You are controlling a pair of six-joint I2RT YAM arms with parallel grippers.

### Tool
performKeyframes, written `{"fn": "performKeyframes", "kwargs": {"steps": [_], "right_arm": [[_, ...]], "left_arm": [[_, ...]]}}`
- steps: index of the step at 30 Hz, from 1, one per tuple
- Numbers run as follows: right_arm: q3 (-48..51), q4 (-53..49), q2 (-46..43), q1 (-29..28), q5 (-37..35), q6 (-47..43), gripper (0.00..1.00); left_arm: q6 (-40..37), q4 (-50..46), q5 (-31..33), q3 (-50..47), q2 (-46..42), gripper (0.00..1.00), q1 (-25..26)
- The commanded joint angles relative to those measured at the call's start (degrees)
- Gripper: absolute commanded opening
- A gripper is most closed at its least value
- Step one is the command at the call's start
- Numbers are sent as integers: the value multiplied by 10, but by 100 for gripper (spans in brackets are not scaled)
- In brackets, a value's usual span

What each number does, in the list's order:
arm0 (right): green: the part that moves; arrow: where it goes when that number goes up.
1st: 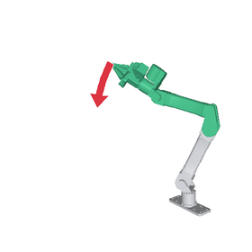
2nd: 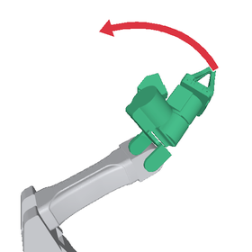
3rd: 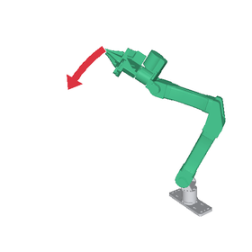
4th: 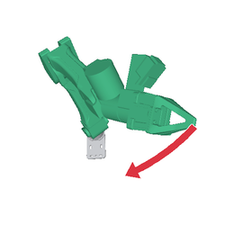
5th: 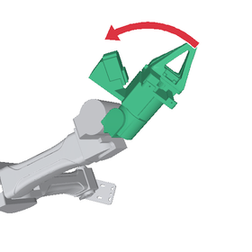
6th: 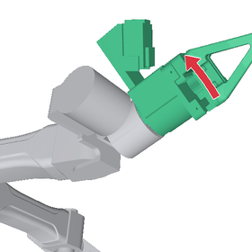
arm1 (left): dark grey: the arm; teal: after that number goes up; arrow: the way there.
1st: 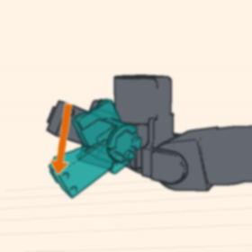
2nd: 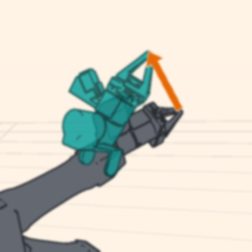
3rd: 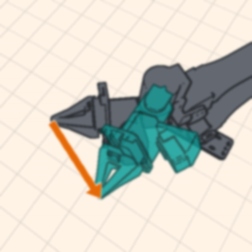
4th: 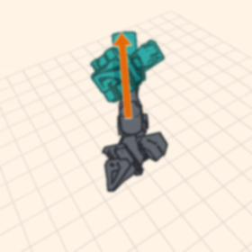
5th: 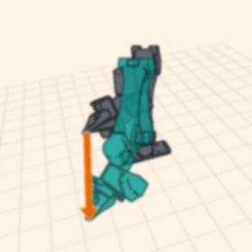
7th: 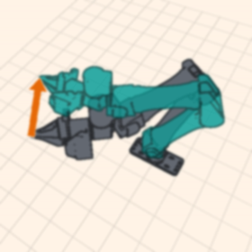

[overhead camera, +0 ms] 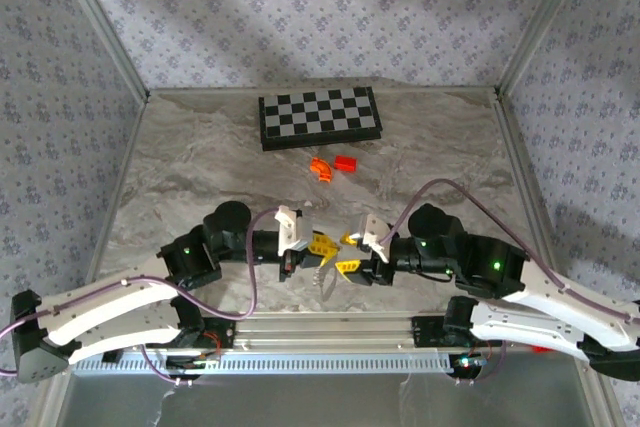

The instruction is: Put the keys on the keyring

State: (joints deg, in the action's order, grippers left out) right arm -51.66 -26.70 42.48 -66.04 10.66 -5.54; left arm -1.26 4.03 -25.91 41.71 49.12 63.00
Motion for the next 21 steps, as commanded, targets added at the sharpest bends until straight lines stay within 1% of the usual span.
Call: {"fn": "performKeyframes", "kwargs": {"steps": [1, 8, 13, 17, 19, 21], "right_arm": [[5, 33, -6, -2, 14, 13, 41], [11, 53, -24, -4, 10, 9, 30], [14, 61, -25, -3, 10, 7, 26], [14, 62, -20, -4, 10, 5, 20], [15, 62, -20, -3, 9, 4, 15], [14, 59, -20, -4, 4, 3, 6]], "left_arm": [[-7, 44, -4, 1, -15, 0, 0], [-8, 38, -18, 4, -15, 0, 0], [-8, 39, -23, 4, -14, 0, 0], [-5, 42, -26, 4, -14, 0, 0], [-6, 42, -27, 4, -13, 0, 0], [-4, 41, -27, 5, -14, 0, 0]]}}
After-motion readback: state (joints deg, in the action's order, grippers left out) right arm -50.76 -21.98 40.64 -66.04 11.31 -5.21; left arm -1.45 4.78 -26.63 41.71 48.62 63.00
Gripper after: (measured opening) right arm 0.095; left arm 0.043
